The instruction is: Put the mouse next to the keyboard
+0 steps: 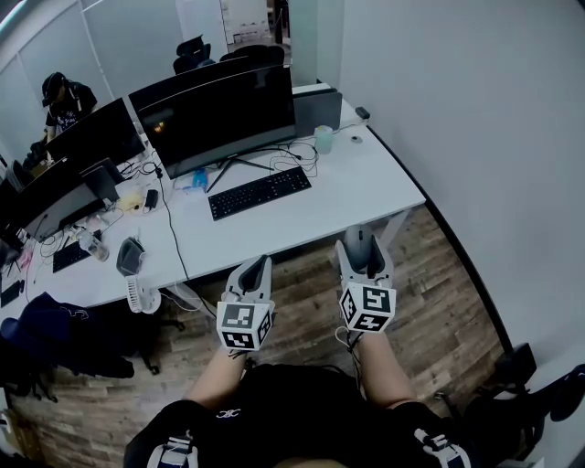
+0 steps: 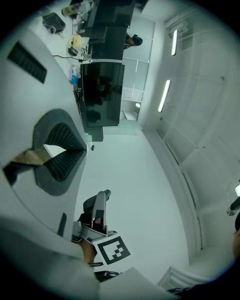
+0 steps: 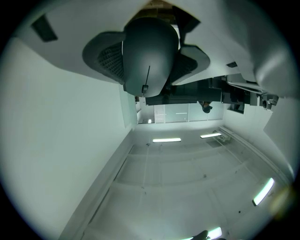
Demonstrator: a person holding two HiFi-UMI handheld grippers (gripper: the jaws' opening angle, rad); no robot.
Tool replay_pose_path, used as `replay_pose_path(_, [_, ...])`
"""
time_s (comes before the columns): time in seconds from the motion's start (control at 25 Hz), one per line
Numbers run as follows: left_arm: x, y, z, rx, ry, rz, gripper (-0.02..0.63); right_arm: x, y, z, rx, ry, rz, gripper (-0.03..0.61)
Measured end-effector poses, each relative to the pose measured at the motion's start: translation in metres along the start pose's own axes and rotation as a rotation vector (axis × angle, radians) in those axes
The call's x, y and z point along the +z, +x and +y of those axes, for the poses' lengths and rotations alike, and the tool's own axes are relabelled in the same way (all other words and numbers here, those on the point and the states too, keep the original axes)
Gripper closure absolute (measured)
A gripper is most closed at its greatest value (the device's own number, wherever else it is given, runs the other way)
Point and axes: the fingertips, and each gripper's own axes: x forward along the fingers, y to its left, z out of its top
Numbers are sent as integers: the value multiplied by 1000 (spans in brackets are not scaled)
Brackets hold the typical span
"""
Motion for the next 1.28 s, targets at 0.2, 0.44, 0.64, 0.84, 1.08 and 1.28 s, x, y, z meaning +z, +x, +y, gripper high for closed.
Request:
replay_pose_path(0.2, [-1, 23, -10, 14, 2, 3, 601, 5, 15, -24, 4, -21, -12, 261])
replay_pose_path(0.44, [-1, 52, 1, 27, -7, -7, 601, 0, 45, -33, 25, -29, -6, 263])
replay_pose_path(0.64, [-1, 92, 20, 24, -16, -19, 601, -3, 85, -38, 37, -29, -18, 263])
replay_pose_path(0.84, [0, 146, 44, -2, -26, -24, 601, -4, 139, -44, 34, -35, -14, 263])
replay_pose_path(1.08, [3, 218, 88, -27, -35, -4, 601, -11, 221, -52, 16, -32, 12, 264])
replay_pose_path(1.28, [13, 279, 146, -22, -50, 2, 601, -12, 302, -43, 23, -51, 28, 264])
